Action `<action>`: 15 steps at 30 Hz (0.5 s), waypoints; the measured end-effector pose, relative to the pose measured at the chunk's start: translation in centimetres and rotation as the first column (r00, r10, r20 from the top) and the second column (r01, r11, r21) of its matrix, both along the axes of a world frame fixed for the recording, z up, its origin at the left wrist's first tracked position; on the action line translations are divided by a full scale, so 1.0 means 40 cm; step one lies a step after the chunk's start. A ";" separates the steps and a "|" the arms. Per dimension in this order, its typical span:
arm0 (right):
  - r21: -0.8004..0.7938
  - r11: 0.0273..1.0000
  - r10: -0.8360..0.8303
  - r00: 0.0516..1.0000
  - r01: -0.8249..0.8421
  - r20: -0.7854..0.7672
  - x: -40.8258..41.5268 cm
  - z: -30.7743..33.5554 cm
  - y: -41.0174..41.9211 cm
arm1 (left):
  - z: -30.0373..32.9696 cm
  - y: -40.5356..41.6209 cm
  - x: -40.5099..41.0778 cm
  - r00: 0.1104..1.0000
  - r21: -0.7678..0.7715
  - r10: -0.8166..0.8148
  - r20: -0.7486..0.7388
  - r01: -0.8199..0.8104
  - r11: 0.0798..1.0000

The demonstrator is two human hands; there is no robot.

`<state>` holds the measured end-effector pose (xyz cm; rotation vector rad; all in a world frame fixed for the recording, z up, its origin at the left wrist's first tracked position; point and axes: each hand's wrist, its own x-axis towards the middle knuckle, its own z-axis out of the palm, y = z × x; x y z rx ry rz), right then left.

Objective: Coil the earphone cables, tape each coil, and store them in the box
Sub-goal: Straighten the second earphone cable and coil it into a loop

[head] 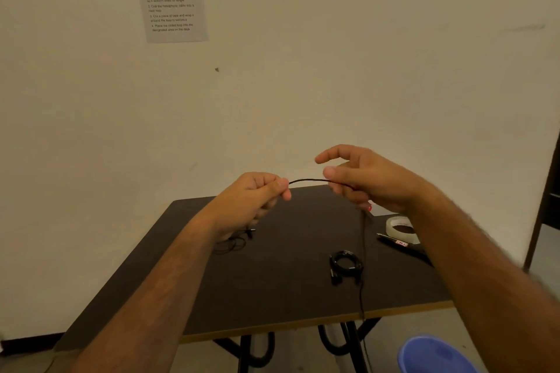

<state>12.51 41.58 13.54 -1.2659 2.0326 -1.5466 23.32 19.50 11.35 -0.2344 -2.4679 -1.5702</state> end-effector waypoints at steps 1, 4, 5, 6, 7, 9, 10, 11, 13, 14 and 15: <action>0.044 0.999 0.025 0.999 -0.024 -0.033 0.003 0.001 -0.009 | 0.005 0.012 -0.003 1.000 -0.015 0.001 -0.007 -0.001 1.000; 0.088 0.996 0.029 0.972 -0.008 -0.233 0.015 0.010 -0.036 | 0.009 0.032 -0.011 1.000 0.000 -0.001 -0.017 0.001 1.000; 0.062 0.998 -0.009 0.954 0.029 -0.301 0.015 0.014 -0.043 | 0.007 0.032 -0.012 1.000 0.029 -0.007 -0.009 0.008 1.000; 0.019 0.998 -0.054 0.936 0.064 -0.347 0.014 0.018 -0.048 | 0.002 0.031 -0.012 1.000 0.073 -0.021 0.008 0.021 0.997; -0.036 0.995 -0.099 0.924 0.092 -0.369 0.008 0.020 -0.051 | -0.005 0.028 -0.011 0.998 0.133 -0.044 0.032 0.040 0.990; -0.122 0.984 -0.166 0.921 0.130 -0.353 -0.002 0.021 -0.052 | -0.021 0.026 -0.009 0.991 0.262 -0.109 0.081 0.084 0.961; -0.136 0.981 -0.179 0.920 0.140 -0.348 -0.006 0.019 -0.053 | -0.029 0.027 -0.007 0.985 0.307 -0.142 0.102 0.105 0.946; -0.136 0.980 -0.185 0.915 0.145 -0.359 -0.009 0.015 -0.055 | -0.036 0.030 -0.005 0.978 0.335 -0.172 0.121 0.122 0.934; -0.151 0.977 -0.196 0.902 0.148 -0.385 -0.007 0.005 -0.067 | -0.045 0.042 -0.004 0.963 0.360 -0.221 0.151 0.155 0.920; -0.185 0.973 -0.203 0.904 0.141 -0.377 -0.003 0.002 -0.071 | -0.048 0.050 -0.004 0.957 0.365 -0.241 0.161 0.169 0.915; -0.230 0.964 -0.212 0.911 0.135 -0.354 -0.002 -0.002 -0.074 | -0.050 0.059 -0.005 0.952 0.375 -0.257 0.167 0.180 0.910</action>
